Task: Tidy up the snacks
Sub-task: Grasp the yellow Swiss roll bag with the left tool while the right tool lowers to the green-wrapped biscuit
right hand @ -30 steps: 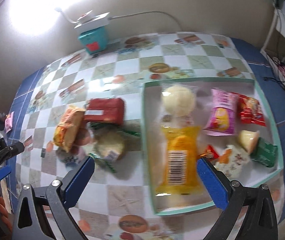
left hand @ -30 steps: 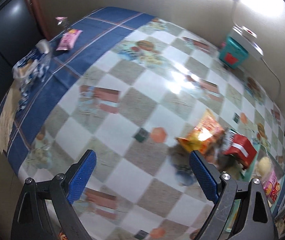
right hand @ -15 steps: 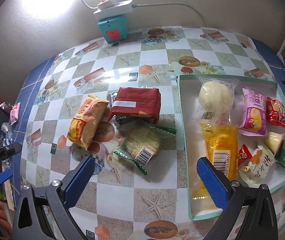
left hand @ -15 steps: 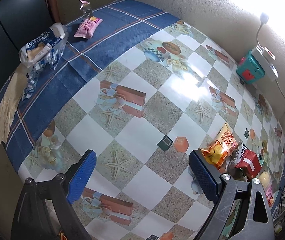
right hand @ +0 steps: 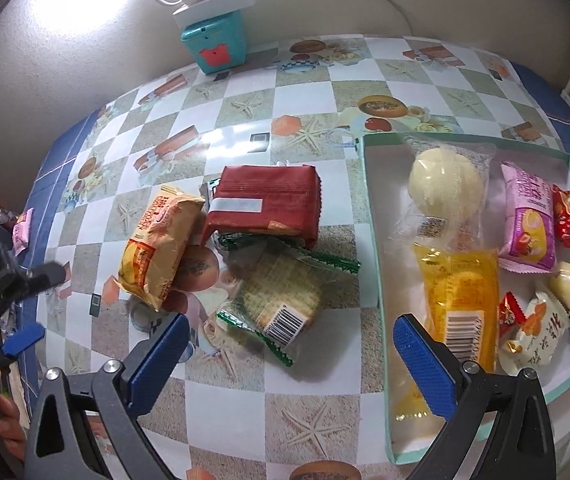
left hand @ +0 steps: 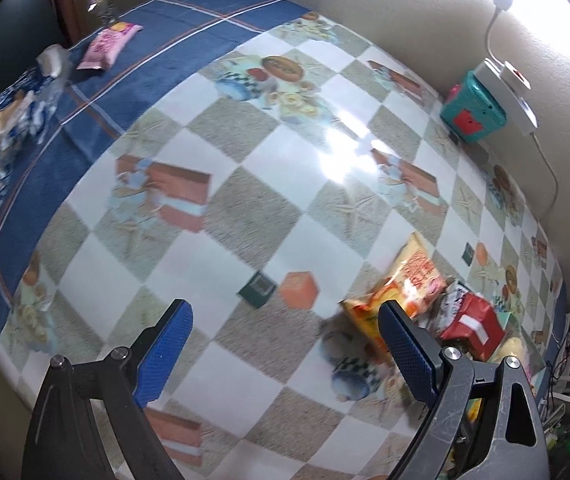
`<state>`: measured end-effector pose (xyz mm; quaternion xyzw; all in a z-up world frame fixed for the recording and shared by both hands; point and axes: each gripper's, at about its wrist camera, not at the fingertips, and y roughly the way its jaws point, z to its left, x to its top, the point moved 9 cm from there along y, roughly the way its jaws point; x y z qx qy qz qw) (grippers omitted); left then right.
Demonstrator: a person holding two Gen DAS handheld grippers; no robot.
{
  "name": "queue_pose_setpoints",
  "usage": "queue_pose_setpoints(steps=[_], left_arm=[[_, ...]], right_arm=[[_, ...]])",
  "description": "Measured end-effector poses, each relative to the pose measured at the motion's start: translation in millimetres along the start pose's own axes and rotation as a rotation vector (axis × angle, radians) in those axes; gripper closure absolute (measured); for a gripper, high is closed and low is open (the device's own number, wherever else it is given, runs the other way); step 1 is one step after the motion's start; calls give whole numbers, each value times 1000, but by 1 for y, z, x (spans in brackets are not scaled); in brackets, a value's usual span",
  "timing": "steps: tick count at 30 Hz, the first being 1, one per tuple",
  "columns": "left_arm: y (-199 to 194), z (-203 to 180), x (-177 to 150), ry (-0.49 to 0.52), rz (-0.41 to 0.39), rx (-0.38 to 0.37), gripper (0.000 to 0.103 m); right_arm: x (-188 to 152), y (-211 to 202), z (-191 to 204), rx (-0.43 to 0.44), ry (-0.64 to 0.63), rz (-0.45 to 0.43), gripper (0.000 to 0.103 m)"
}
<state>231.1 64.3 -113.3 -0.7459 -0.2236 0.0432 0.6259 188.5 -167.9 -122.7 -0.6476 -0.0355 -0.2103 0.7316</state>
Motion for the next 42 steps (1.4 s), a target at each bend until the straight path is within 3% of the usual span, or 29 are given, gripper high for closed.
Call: queue_pose_setpoints(steps=[5, 13, 19, 24, 28, 36, 39, 42], left_arm=[[6, -21, 5, 59, -16, -27, 9], [26, -54, -1, 156, 5, -71, 9], [38, -73, -8, 204, 18, -115, 9], [45, -82, -9, 243, 2, -109, 9], [53, -88, -10, 267, 7, -107, 9], [65, -101, -11, 315, 6, -77, 11], [69, -103, -12, 335, 7, -59, 25], [73, -104, -13, 334, 19, -55, 31]], right_arm=[[5, 4, 6, 10, -12, -19, 0], [6, 17, 5, 10, -1, 5, 19], [4, 23, 4, 4, -4, 14, 21], [1, 29, 5, -3, -4, 26, 21], [1, 34, 3, -8, 5, 28, 32], [4, 38, 3, -13, 12, 23, 32], [4, 41, 3, -18, 12, 26, 32], [4, 45, 5, -20, 14, 31, 33]])
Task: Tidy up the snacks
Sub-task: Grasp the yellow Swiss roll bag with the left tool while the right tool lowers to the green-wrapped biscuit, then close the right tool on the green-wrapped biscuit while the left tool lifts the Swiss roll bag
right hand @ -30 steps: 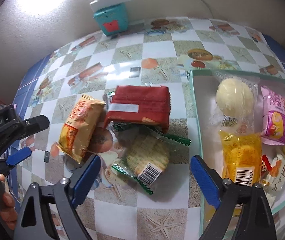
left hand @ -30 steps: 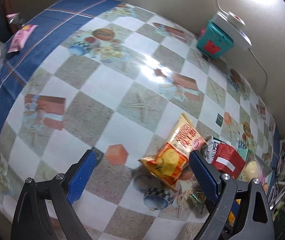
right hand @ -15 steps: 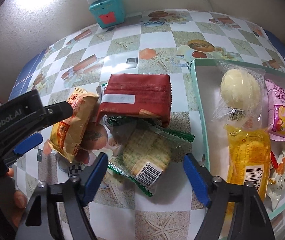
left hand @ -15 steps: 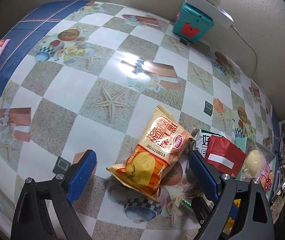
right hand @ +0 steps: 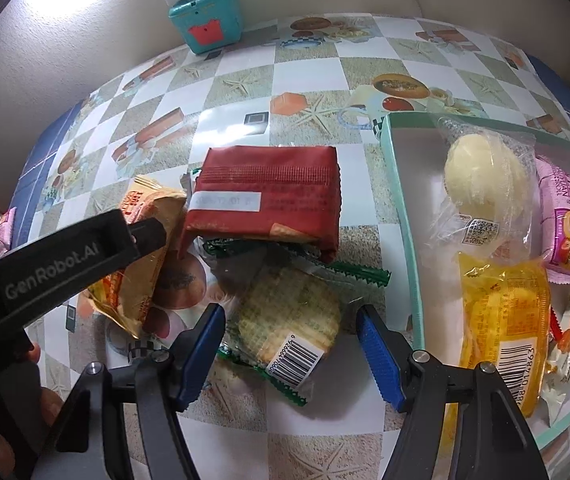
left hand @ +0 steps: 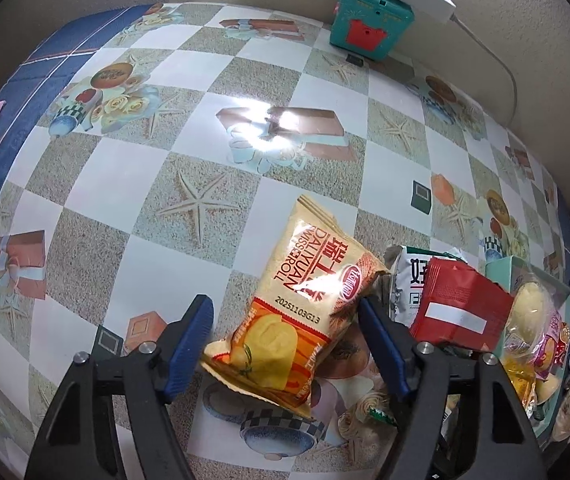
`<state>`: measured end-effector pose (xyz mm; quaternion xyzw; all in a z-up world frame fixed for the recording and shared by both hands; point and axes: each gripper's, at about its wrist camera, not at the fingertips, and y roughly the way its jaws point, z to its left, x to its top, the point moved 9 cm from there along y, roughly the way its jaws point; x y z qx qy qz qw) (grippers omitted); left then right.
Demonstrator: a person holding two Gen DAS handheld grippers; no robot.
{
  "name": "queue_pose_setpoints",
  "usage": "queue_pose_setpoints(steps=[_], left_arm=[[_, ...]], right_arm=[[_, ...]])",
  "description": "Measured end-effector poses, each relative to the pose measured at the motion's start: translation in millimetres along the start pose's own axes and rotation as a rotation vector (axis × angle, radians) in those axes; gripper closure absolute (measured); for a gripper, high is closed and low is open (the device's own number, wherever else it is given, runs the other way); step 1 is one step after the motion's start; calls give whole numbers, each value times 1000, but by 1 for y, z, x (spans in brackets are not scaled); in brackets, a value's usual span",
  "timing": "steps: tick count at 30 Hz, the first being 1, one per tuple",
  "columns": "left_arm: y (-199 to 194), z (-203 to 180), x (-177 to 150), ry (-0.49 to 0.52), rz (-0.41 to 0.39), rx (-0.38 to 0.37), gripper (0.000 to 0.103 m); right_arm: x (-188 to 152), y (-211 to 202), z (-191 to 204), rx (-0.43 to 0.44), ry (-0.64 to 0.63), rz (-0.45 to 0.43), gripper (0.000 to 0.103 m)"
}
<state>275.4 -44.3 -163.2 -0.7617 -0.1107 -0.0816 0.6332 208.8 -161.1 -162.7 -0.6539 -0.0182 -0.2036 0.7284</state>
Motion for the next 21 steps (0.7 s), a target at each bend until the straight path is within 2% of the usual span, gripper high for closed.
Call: queue_pose_setpoints(steps=[1, 4, 11, 13, 17, 21], left_arm=[[1, 0, 0, -2, 3, -3, 40], [-3, 5, -1, -9, 7, 16, 52], [-12, 33, -6, -103, 34, 68, 62], [-16, 43, -8, -140, 38, 72, 64], [-20, 58, -16, -210, 42, 74, 66], [-25, 59, -27, -238, 49, 63, 66]], right_arm=[[0, 0, 1, 2, -2, -1, 34], [0, -1, 1, 0, -7, -6, 38], [-4, -5, -1, 1, -16, -10, 44], [-7, -7, -3, -1, -15, -13, 48], [-12, -12, -6, 5, -15, -7, 49], [-18, -15, -8, 13, -22, -6, 49]])
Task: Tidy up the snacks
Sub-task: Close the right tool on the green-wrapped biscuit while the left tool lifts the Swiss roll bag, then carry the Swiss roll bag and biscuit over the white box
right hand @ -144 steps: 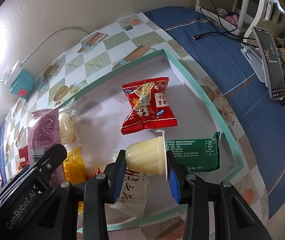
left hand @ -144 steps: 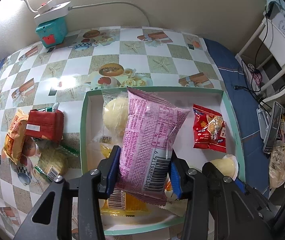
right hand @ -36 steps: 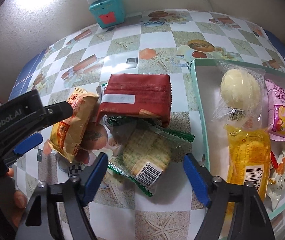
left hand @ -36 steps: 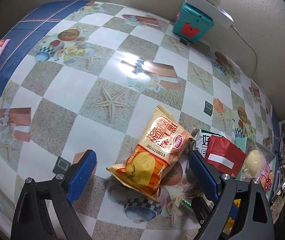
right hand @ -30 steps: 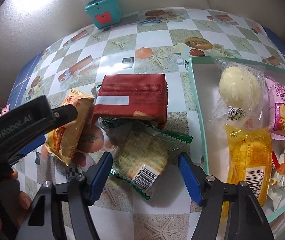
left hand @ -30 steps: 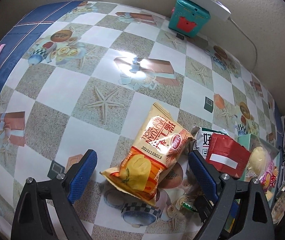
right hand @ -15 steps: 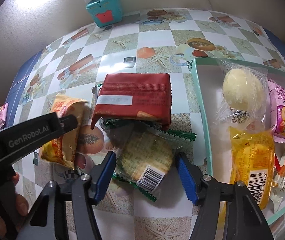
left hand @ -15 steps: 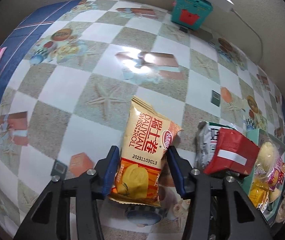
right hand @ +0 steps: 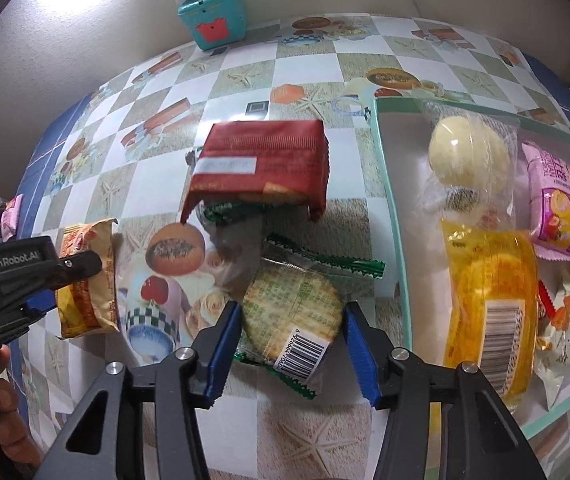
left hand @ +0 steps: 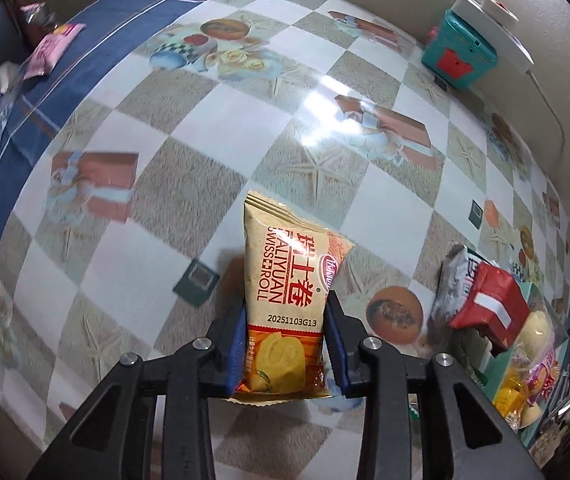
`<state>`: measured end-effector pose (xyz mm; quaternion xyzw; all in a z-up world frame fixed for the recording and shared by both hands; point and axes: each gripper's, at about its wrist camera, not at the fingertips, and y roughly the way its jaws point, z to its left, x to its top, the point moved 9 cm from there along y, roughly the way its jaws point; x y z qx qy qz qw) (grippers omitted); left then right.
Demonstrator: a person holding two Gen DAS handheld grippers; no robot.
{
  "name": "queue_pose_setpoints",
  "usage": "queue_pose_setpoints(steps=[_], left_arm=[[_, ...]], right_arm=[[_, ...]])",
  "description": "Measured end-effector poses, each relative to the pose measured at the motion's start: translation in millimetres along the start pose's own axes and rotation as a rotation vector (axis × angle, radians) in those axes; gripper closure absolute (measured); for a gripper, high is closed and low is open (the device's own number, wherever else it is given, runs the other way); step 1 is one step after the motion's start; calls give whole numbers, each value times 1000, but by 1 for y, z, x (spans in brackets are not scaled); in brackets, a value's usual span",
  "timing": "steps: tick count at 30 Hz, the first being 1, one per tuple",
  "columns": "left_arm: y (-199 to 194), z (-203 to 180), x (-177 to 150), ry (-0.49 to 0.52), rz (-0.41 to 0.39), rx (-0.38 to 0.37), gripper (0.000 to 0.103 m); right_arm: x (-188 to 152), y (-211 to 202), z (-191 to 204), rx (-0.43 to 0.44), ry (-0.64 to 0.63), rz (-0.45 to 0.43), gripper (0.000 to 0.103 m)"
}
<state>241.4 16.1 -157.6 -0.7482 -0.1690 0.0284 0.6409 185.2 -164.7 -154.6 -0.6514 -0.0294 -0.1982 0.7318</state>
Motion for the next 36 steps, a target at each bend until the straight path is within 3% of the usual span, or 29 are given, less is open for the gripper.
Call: queue_pose_setpoints(steps=[20, 36], left_arm=[[-80, -19, -23, 49, -139, -38, 66], [-119, -37, -18, 71, -232, -58, 66]], right_arm=[[-17, -72, -6, 23, -31, -89, 49], [8, -115, -37, 26, 37, -176, 49]])
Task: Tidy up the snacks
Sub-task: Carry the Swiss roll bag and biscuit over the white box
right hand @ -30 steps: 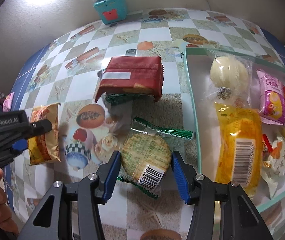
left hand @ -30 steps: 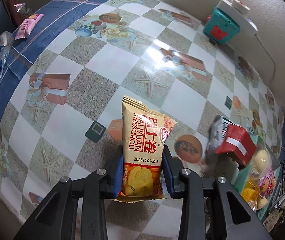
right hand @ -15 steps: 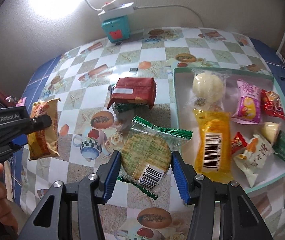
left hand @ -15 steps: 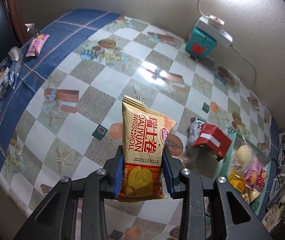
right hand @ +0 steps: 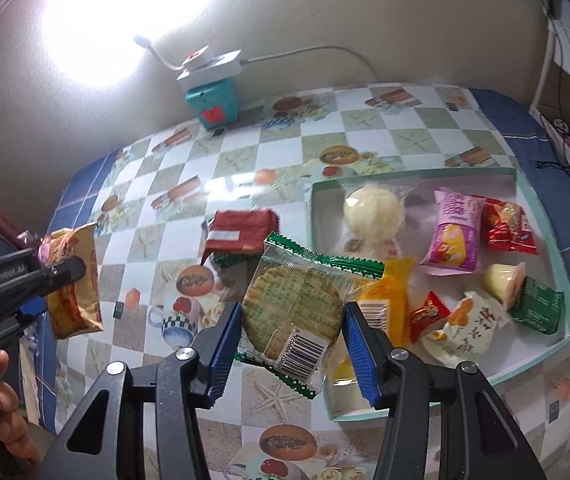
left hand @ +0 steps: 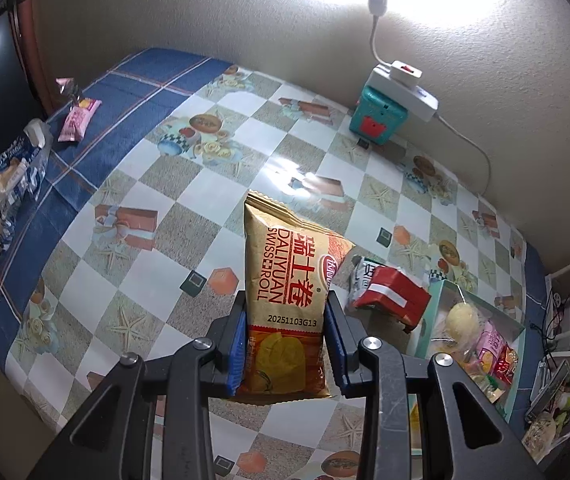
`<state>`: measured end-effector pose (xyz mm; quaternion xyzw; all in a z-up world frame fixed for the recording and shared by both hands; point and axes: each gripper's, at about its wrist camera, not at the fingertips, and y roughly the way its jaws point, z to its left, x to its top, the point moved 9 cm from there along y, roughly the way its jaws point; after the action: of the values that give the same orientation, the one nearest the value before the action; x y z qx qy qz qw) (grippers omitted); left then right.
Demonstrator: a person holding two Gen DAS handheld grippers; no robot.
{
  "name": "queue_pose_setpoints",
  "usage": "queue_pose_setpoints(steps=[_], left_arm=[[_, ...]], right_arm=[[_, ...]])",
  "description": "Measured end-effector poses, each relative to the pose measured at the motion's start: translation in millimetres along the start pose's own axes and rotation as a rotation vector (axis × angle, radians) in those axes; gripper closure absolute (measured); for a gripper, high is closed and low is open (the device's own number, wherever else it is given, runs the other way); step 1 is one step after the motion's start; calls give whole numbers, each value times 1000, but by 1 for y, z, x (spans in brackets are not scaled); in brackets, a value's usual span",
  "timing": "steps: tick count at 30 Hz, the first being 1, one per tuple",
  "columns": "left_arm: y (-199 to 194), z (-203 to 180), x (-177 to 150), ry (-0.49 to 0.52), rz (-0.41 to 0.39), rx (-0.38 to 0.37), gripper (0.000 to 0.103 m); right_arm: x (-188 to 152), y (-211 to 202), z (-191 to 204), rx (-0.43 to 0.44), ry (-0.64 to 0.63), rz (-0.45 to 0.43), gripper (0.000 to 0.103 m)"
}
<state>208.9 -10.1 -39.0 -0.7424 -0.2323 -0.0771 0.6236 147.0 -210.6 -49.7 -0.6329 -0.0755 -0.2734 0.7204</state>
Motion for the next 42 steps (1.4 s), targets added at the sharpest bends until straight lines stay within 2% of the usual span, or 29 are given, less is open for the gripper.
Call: queue_pose_setpoints(steps=[14, 24, 33, 42], left_arm=[[-14, -54, -13, 82, -8, -84, 66], [-15, -103, -34, 172, 5, -105, 66], [-18, -142, -53, 266, 3, -101, 66], [-9, -176, -76, 343, 32, -107, 66]], right_arm=[[19, -22, -78, -42, 175, -49, 49], [23, -35, -137, -52, 311, -70, 49], [20, -46, -200, -98, 427, -81, 49], [15, -45, -234, -117, 486, -75, 49]])
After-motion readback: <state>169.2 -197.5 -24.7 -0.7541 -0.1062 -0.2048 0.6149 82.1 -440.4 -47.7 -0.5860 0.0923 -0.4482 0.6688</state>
